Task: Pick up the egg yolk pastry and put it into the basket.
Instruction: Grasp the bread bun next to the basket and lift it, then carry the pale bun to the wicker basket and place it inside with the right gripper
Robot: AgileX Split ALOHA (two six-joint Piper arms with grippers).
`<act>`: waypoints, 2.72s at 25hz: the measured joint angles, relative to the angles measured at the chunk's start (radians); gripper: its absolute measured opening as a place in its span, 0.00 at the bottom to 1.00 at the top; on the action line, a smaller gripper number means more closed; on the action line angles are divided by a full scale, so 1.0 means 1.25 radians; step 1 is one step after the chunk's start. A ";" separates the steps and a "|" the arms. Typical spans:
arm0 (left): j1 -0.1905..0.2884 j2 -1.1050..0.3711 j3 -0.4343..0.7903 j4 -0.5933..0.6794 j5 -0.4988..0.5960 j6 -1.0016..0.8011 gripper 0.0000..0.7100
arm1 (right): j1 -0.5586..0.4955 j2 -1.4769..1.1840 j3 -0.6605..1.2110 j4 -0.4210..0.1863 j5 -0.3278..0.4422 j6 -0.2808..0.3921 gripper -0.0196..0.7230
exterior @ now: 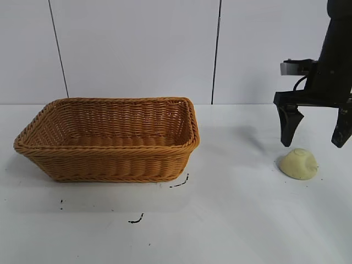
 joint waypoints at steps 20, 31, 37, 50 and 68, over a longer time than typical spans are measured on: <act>0.000 0.000 0.000 0.000 0.000 0.000 0.98 | 0.000 0.039 0.000 0.011 -0.033 0.000 0.76; 0.000 0.000 0.000 0.000 0.000 0.000 0.98 | 0.000 0.036 -0.002 0.013 -0.017 0.000 0.38; 0.000 0.000 0.000 0.000 0.000 0.000 0.98 | 0.000 0.011 -0.002 0.013 -0.017 0.000 0.25; 0.000 0.000 0.000 0.000 0.000 0.000 0.98 | 0.000 -0.192 -0.098 0.012 0.128 0.000 0.24; 0.000 0.000 0.000 0.000 0.000 0.000 0.98 | 0.123 -0.175 -0.258 0.005 0.151 0.000 0.24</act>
